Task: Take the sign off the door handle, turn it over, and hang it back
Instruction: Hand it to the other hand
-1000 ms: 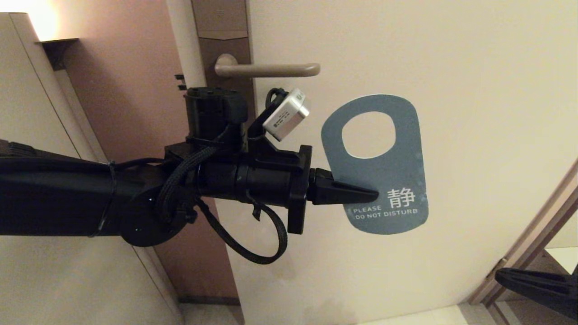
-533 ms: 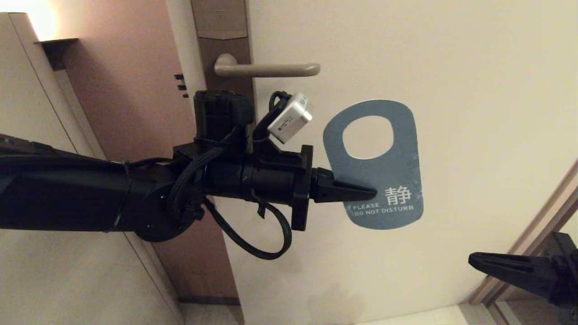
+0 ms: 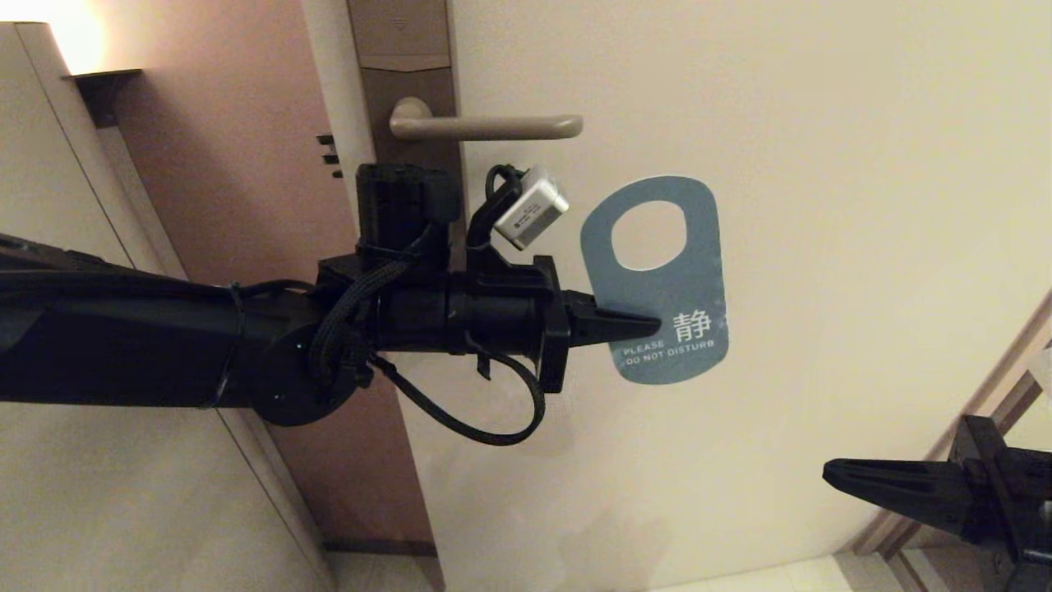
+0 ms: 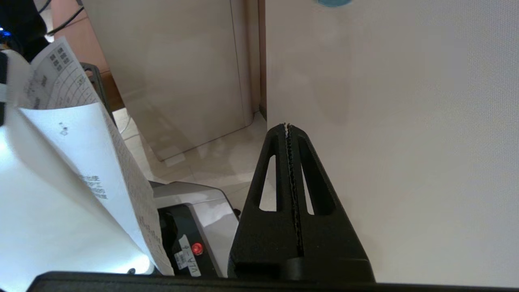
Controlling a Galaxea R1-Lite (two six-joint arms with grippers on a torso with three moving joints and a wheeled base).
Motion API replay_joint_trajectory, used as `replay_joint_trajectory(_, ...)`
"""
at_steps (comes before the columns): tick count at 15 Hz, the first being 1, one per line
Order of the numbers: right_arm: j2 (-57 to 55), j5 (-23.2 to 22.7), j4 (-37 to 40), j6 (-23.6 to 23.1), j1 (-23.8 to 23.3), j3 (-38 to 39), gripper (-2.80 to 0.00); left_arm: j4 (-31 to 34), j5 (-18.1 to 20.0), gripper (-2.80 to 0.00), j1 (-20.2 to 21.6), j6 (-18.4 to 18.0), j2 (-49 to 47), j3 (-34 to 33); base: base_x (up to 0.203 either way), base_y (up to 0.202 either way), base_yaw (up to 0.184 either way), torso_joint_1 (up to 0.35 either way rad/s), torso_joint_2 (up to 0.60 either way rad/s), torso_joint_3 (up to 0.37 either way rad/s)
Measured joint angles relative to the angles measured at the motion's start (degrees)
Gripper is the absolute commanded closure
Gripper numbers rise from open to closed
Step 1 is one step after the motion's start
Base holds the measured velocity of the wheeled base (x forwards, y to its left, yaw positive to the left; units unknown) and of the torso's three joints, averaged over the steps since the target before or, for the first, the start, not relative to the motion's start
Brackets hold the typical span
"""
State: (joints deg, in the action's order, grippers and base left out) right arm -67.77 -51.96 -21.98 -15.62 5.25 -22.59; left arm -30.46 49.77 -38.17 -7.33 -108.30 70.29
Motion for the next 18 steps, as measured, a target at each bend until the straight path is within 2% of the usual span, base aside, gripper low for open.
replay_joint_trajectory(10,-4.08,-0.08,-0.01,0.4,3.75,-3.56,0.0,0.55,0.41,0.0,-0.28,-0.16,1.26,-0.12,0.0,0.0,0.0,0.0,0.0,0.0)
replay_joint_trajectory(16,-4.22,-2.12,0.1,0.57,5.45,-4.58,0.0,0.77,0.48,0.0,-3.58,0.05,4.06,-2.02,0.0,0.0,0.0,0.0,0.0,0.0)
replay_joint_trajectory(17,-4.15,-2.11,0.08,0.57,5.75,-4.75,-0.34,0.77,0.5,0.0,-4.29,0.15,4.45,-2.13,0.0,0.0,0.0,0.0,0.0,0.0)
replay_joint_trajectory(18,-4.08,-2.11,0.1,0.63,6.03,-4.8,-2.8,0.7,0.5,0.0,-4.84,0.17,4.78,-2.37,0.0,0.0,0.0,0.0,0.0,0.0)
